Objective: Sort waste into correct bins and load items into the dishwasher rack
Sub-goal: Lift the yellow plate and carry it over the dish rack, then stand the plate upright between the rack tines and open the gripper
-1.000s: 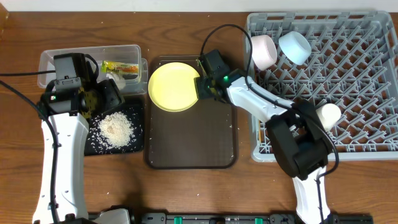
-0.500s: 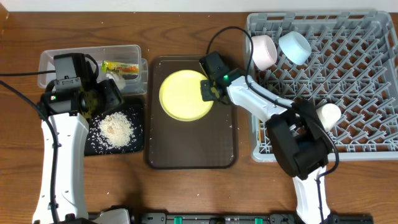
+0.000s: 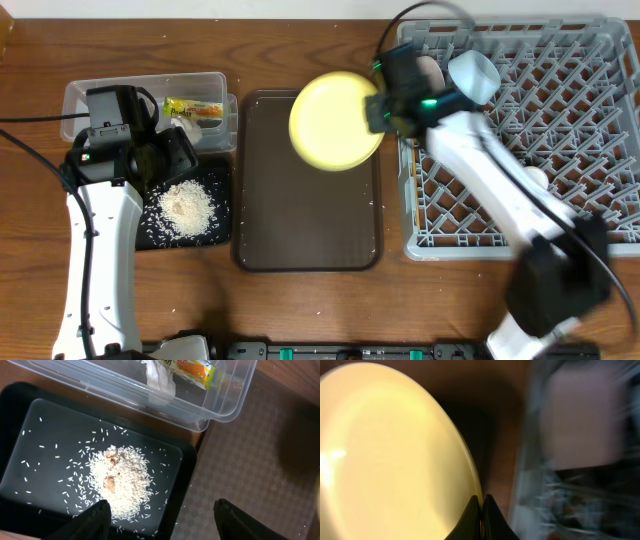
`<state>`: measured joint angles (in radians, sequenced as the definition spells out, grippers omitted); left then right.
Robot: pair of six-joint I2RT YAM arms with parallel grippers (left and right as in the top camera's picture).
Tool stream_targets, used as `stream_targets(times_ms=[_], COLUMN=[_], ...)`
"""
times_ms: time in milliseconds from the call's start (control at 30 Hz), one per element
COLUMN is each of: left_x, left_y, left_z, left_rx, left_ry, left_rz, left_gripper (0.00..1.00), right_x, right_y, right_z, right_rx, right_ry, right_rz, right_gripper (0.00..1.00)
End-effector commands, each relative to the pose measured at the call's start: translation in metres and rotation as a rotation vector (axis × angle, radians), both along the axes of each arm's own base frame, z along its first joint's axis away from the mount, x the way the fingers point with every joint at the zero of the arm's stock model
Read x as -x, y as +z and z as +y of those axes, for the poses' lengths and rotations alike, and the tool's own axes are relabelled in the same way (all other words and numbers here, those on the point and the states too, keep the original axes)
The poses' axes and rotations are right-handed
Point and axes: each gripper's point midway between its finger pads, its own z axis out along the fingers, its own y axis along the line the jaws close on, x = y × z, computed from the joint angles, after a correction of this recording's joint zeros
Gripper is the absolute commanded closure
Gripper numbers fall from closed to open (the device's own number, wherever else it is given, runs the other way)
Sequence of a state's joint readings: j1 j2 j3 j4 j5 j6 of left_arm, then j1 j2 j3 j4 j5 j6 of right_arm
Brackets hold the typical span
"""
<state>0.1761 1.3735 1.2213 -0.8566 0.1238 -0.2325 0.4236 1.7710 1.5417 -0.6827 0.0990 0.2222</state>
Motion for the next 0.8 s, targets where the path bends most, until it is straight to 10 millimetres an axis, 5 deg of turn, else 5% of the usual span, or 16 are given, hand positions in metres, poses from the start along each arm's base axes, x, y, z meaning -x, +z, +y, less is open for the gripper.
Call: stream_targets(times_ms=[0, 167, 333, 500, 767], left_x=[0.002, 0.002, 0.001, 0.001, 0.001], left_y=[-0.004, -0.004, -0.004, -0.004, -0.004], left_z=[0.003, 0.003, 0.003, 0.003, 0.003], left_rx=[-0.004, -0.004, -0.004, -0.005, -0.005], left_ry=[0.011, 0.011, 0.011, 0.011, 0.011], left_rz=[0.016, 0.015, 0.011, 0.011, 0.012], left_gripper=[0.31, 0.31, 0.31, 0.31, 0.31], right_x=[0.003, 0.013, 0.029, 0.036, 0.033], right_y=[0.053, 0.094, 0.105, 0.099, 0.073], right_z=[-0.043, -0.111, -0.18, -0.203, -0.204], right_rx=[0.13, 0.354, 0.665, 0.801, 0.826], right_ry=[0.002, -0.054, -0.169, -0.198, -0.183], right_rz=[-0.133, -0.212, -0.154, -0.077, 0.003], right_gripper=[0.99, 0.99, 0.99, 0.99, 0.99])
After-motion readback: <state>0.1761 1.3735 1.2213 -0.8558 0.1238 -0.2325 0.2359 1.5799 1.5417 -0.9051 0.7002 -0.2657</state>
